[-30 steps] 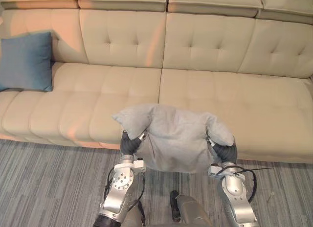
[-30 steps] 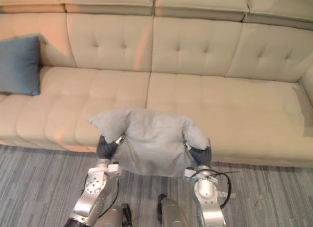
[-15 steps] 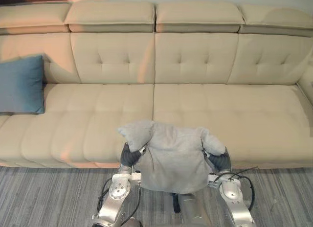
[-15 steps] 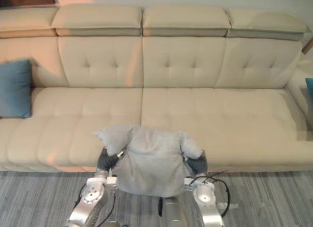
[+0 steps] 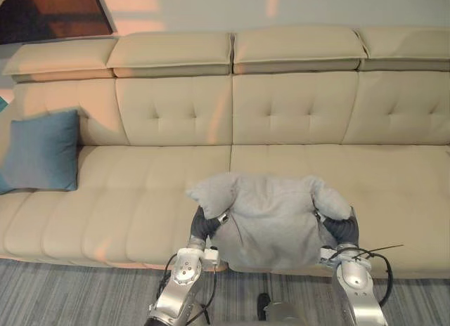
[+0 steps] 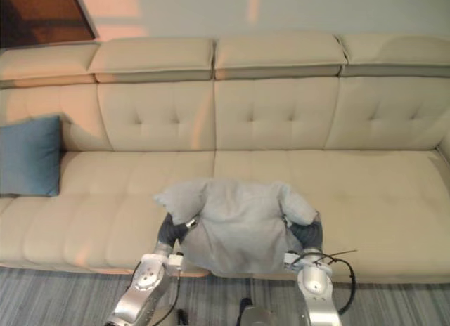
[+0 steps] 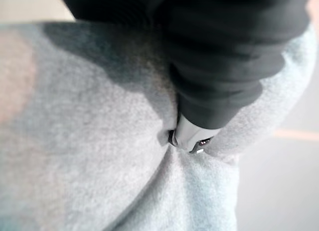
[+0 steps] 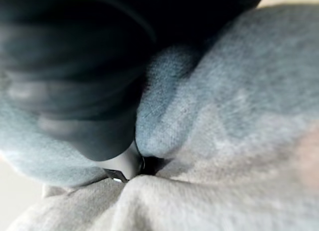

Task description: Pick up cushions and gather them together orderly.

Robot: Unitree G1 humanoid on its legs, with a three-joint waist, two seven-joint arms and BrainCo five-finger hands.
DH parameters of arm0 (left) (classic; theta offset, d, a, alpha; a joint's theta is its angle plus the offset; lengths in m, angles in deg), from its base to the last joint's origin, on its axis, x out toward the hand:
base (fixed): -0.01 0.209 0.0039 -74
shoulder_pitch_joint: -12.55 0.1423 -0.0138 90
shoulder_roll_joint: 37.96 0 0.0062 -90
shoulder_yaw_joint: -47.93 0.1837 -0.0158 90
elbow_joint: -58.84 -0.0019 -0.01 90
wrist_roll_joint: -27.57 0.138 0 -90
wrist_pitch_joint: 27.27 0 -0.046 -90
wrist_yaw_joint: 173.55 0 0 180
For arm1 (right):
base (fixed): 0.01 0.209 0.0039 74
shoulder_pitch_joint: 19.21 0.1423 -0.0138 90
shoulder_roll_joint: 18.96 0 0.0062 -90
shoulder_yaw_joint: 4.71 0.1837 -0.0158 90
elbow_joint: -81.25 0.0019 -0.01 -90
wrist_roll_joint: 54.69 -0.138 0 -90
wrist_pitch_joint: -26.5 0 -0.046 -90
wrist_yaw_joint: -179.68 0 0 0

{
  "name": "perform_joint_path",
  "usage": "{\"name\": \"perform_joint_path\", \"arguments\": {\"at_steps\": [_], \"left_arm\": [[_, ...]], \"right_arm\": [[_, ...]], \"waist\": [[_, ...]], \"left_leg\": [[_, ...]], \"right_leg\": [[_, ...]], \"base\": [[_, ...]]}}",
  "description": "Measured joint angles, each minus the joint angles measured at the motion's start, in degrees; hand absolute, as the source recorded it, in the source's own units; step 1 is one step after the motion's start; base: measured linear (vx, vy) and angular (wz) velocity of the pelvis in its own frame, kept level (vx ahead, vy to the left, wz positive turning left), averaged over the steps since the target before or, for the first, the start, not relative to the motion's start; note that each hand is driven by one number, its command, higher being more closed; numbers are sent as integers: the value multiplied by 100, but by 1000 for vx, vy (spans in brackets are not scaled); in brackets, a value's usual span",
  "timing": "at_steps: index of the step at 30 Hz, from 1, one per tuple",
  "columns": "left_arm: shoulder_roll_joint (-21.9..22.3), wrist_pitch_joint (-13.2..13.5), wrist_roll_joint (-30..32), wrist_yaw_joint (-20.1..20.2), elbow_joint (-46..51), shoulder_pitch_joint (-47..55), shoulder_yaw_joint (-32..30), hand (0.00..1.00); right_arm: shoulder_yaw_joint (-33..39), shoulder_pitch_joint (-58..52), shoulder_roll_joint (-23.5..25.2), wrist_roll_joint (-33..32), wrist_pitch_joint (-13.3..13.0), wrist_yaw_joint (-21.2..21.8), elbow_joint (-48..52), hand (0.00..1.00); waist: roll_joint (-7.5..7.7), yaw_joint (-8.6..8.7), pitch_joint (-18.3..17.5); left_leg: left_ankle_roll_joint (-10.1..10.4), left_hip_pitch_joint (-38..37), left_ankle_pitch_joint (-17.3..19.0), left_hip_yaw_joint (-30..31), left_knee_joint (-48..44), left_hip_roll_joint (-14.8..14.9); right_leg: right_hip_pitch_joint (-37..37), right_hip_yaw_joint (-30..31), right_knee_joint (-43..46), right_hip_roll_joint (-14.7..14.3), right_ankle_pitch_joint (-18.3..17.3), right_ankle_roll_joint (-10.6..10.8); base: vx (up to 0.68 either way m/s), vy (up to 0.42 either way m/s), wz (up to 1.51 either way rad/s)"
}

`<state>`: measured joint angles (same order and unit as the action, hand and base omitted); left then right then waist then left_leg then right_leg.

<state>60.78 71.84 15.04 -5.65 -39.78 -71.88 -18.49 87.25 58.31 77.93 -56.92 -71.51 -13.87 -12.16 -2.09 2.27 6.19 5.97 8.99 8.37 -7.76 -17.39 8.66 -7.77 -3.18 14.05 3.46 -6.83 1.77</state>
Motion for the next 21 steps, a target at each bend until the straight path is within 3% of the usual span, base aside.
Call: {"name": "perform_joint_path", "arguments": {"at_steps": [3, 9, 15, 21], "left_arm": [[-56, -1, -9, 21, 3, -8, 66, 100], [-272, -3, -8, 56, 54, -287, 104, 100], [-393, 7, 4, -248, 288, -1551, -172, 100], [-657, 73, 136, -921, -371, -3759, -575, 100]], "right_arm": [[14, 18, -14, 7, 24, 4, 1, 100], [16, 412, -88, 18, 42, -12, 5, 100], [11, 1985, -355, 45, 42, -344, 5, 100], [-10, 4472, -672, 464, 37, -1011, -628, 100]], "waist": [[16, 5, -26], [38, 12, -27], [50, 53, 60], [42, 33, 553]], "left_leg": [[-219, -149, -212, -288, 555, -345], [-290, -125, -256, -539, 779, -478], [-355, 553, -423, -591, 820, -514], [-402, 1268, -540, -518, 573, -473]], "right_leg": [[-15, 249, -399, 287, 270, 243], [-104, 486, -766, 383, 502, 322], [-741, 547, -993, 370, 804, 289], [-1339, 527, -901, 356, 996, 277]], "base": [[46, 176, -21], [43, 79, -21], [5, 7, -4], [-72, -11, 6]]}}
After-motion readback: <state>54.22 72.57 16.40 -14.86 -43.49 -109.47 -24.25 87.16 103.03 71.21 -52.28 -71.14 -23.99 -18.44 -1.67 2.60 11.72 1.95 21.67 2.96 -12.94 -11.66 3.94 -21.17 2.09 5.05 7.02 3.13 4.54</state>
